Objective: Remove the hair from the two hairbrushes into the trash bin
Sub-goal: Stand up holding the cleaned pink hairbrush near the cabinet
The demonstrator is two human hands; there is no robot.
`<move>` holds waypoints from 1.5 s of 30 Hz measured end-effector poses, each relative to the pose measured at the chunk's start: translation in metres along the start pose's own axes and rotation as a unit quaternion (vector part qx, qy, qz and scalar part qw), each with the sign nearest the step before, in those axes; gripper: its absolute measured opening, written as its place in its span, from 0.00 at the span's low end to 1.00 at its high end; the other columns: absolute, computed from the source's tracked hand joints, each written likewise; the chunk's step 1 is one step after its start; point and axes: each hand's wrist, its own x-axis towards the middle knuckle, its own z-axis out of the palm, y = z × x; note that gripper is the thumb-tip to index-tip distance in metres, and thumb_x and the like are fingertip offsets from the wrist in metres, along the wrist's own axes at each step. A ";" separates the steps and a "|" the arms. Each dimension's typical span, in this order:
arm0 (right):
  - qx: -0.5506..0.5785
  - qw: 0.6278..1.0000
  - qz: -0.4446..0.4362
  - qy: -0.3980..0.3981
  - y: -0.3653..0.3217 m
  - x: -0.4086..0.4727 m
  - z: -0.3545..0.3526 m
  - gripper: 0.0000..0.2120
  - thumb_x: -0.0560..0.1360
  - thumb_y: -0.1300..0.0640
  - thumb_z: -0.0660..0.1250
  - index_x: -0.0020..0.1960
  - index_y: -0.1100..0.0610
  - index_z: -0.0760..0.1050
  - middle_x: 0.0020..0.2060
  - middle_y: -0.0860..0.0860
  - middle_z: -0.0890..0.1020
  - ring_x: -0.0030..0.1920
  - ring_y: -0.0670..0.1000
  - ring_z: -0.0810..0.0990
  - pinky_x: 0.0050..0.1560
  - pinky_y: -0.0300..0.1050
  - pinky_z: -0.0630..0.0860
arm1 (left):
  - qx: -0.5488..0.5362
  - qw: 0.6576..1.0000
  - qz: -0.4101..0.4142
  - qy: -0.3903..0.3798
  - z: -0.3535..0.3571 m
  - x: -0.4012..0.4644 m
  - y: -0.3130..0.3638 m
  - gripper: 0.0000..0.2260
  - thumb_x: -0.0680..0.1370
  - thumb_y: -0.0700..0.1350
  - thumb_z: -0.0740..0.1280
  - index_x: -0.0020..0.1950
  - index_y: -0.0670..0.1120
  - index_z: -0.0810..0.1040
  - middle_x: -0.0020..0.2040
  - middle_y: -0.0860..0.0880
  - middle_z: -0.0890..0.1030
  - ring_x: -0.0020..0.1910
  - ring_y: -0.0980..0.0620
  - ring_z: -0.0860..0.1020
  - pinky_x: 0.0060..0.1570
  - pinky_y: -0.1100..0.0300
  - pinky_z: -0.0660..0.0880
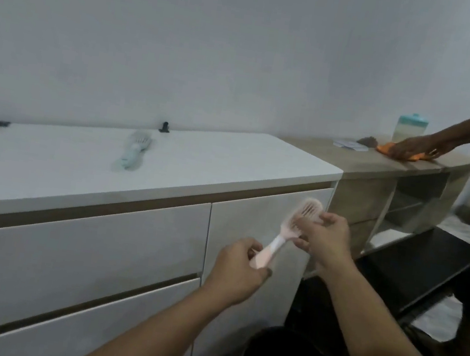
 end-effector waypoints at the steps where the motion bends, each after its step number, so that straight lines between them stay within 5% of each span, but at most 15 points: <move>1: 0.004 1.000 -0.021 -0.004 -0.013 0.002 0.012 0.23 0.73 0.65 0.72 0.62 0.58 0.64 0.53 0.58 0.79 0.46 0.54 0.83 0.31 0.42 0.81 | 0.001 1.000 0.014 0.024 -0.010 0.003 0.004 0.16 0.71 0.44 0.75 0.57 0.47 0.78 0.47 0.49 0.79 0.42 0.51 0.77 0.39 0.62 0.74; 10: -0.128 0.969 -0.145 -0.151 -0.068 0.021 0.115 0.40 0.69 0.69 0.74 0.76 0.61 0.60 0.72 0.54 0.67 0.50 0.52 0.82 0.50 0.48 0.83 | 0.049 0.980 0.088 0.173 -0.093 0.040 0.023 0.15 0.72 0.46 0.73 0.57 0.44 0.81 0.48 0.46 0.85 0.47 0.45 0.81 0.48 0.52 0.78; 13: -0.121 0.965 -0.166 -0.161 -0.066 0.035 0.143 0.38 0.70 0.70 0.73 0.76 0.57 0.63 0.71 0.55 0.67 0.59 0.55 0.78 0.41 0.45 0.84 | 0.136 0.968 0.084 0.192 -0.114 0.053 0.016 0.17 0.73 0.50 0.69 0.60 0.47 0.78 0.51 0.46 0.84 0.49 0.44 0.81 0.49 0.51 0.77; 18: -0.167 0.959 -0.162 -0.163 -0.053 0.056 0.183 0.25 0.69 0.69 0.73 0.65 0.56 0.77 0.67 0.53 0.74 0.43 0.49 0.83 0.47 0.52 0.84 | 0.279 0.938 0.068 0.196 -0.141 0.081 0.000 0.13 0.75 0.54 0.66 0.52 0.48 0.81 0.46 0.47 0.81 0.49 0.48 0.76 0.41 0.57 0.68; 22: -0.213 0.955 -0.139 -0.150 -0.035 0.069 0.209 0.23 0.68 0.68 0.74 0.62 0.57 0.79 0.64 0.54 0.78 0.60 0.58 0.80 0.56 0.54 0.81 | 0.240 0.954 0.030 0.176 -0.153 0.099 -0.006 0.13 0.72 0.53 0.70 0.48 0.44 0.84 0.41 0.47 0.81 0.41 0.50 0.75 0.38 0.61 0.65; 26: -0.280 0.935 -0.170 -0.136 -0.027 0.077 0.227 0.16 0.74 0.63 0.70 0.61 0.55 0.80 0.63 0.51 0.80 0.63 0.53 0.78 0.58 0.37 0.71 | 0.187 0.968 -0.023 0.164 -0.162 0.114 -0.008 0.13 0.68 0.52 0.75 0.35 0.42 0.83 0.32 0.48 0.78 0.35 0.49 0.76 0.30 0.60 0.66; 32: -0.363 0.893 -0.220 -0.149 -0.022 0.088 0.244 0.15 0.76 0.58 0.66 0.62 0.53 0.80 0.61 0.50 0.82 0.60 0.50 0.79 0.61 0.41 0.72 | 0.222 0.956 -0.044 0.188 -0.160 0.127 -0.014 0.19 0.69 0.56 0.74 0.52 0.44 0.79 0.51 0.48 0.81 0.51 0.48 0.78 0.44 0.58 0.71; 40: -0.461 0.833 -0.240 -0.190 -0.021 0.088 0.252 0.20 0.80 0.56 0.59 0.72 0.49 0.69 0.68 0.50 0.76 0.67 0.53 0.74 0.69 0.51 0.68 | 0.211 0.955 -0.073 0.194 -0.161 0.136 -0.019 0.26 0.70 0.59 0.73 0.61 0.46 0.75 0.59 0.48 0.79 0.58 0.48 0.76 0.50 0.60 0.68; 45: -0.492 0.819 -0.233 -0.182 -0.020 0.079 0.243 0.21 0.79 0.57 0.60 0.72 0.58 0.64 0.67 0.56 0.75 0.66 0.59 0.74 0.66 0.51 0.68 | 0.215 0.953 -0.066 0.204 -0.156 0.126 -0.015 0.27 0.70 0.57 0.73 0.62 0.44 0.72 0.60 0.46 0.75 0.57 0.47 0.76 0.49 0.60 0.68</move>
